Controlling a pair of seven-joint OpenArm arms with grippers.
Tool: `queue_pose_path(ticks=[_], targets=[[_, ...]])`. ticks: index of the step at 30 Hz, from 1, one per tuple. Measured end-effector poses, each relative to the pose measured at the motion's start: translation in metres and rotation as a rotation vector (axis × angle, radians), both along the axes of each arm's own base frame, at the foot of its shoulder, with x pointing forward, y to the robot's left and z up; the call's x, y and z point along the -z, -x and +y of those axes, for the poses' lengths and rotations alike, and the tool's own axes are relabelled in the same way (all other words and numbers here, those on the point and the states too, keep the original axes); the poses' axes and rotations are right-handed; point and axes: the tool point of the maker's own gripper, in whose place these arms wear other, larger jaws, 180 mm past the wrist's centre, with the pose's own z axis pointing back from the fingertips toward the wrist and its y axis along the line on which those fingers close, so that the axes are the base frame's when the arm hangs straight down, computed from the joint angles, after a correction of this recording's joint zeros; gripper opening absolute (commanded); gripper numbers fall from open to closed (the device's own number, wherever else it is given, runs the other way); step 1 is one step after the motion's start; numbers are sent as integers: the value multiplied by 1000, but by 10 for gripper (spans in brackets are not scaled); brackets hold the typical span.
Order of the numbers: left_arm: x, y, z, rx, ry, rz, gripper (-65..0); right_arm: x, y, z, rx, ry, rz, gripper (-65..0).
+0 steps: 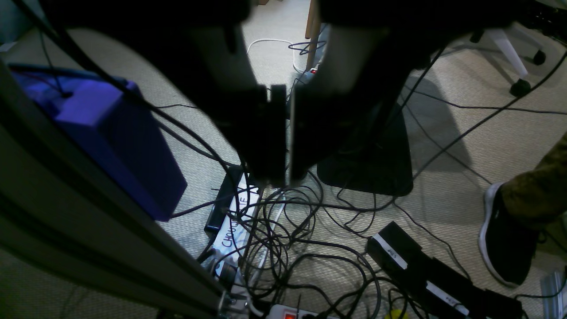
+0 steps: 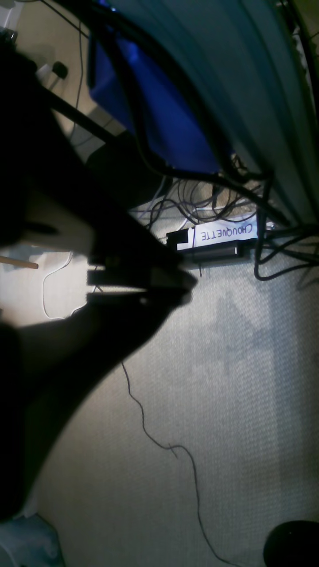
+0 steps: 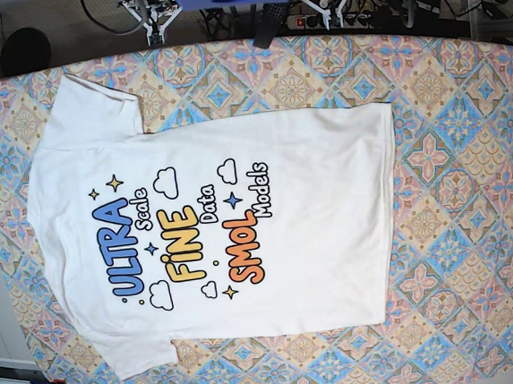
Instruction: Fold the T-shirt properly
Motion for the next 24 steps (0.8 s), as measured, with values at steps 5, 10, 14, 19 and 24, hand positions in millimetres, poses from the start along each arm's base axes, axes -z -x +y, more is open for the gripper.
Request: queue_pose_path(ticks=[5, 10, 14, 19, 24], targets=[[0, 0, 0, 0, 0, 0, -639, 0, 0, 0, 0, 0, 0, -650], [-2, 18, 22, 8, -33, 17, -639, -2, 14, -1, 0, 3, -4, -650], [-11, 34, 56, 29, -86, -1, -639, -8, 63, -29, -16, 38, 66, -650], [-28, 47, 106, 75, -167, -34, -639, -23, 79, -74, -39, 124, 27, -650], [-43, 78, 126, 107, -197, -15, -639, -41, 86, -93, -83, 135, -27, -650]])
